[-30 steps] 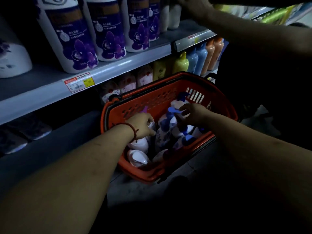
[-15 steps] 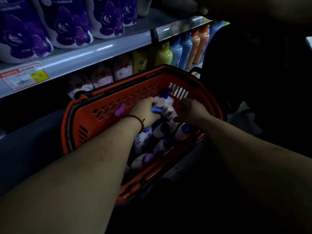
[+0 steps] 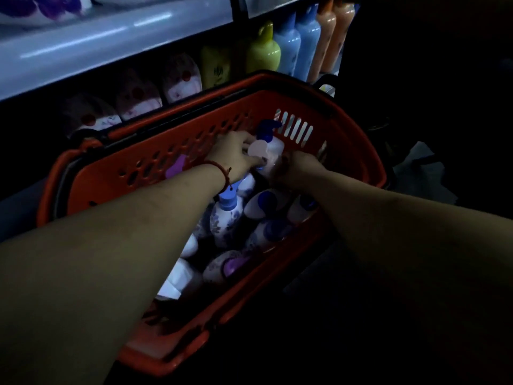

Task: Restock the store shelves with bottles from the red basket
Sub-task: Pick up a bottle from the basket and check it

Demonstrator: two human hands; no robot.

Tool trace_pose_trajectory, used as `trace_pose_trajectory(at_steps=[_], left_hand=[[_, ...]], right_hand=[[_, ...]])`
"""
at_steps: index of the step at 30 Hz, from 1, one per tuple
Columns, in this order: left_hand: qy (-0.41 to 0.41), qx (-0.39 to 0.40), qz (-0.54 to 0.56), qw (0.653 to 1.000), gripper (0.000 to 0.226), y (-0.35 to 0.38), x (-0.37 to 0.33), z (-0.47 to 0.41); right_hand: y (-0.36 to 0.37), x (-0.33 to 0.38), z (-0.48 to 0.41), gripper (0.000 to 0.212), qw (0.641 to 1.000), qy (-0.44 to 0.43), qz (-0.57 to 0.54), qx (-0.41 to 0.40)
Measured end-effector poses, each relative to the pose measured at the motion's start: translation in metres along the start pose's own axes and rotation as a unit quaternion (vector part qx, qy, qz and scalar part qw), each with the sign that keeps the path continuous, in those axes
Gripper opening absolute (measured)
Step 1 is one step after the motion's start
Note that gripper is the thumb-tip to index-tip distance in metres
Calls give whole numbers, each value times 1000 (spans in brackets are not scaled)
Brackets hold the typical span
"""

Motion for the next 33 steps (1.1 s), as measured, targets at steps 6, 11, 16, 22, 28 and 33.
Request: trace_pose_trajectory(at_steps=[6,11,16,22,28,33], left_hand=[[39,-16,64,997,38,9,-5,-5],[27,-57,41,997,19,-27,-15,-15],[-15,-43,142,989,46,-55,-14,14],[16,22,276,961,45,-101,-52,81],[-38,54,327,943,32,-146,-62,168],[-29,-68,306,949,55,-201,-65,218]], right_hand=[[-4,4,-8,47,998,13,-38,-56],[-49,-8,5,40,983,47,-151,-91],[-102,17,51,36,933,-13,-336,-132],[-119,71,121,24,864,-103,-492,-42],[-110,127,187,19,823,-166,-540,63],[-101,174,232,31,854,-223,-462,89]])
Point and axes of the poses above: each hand's wrist, its own z-axis away from the middle knuckle, its own y-axis out of the palm, x = y × z, the point moved 8 cm from there along -z, towards the middle knuckle, and after that the axes turned 7 degrees about y, right-handed, at the moved point
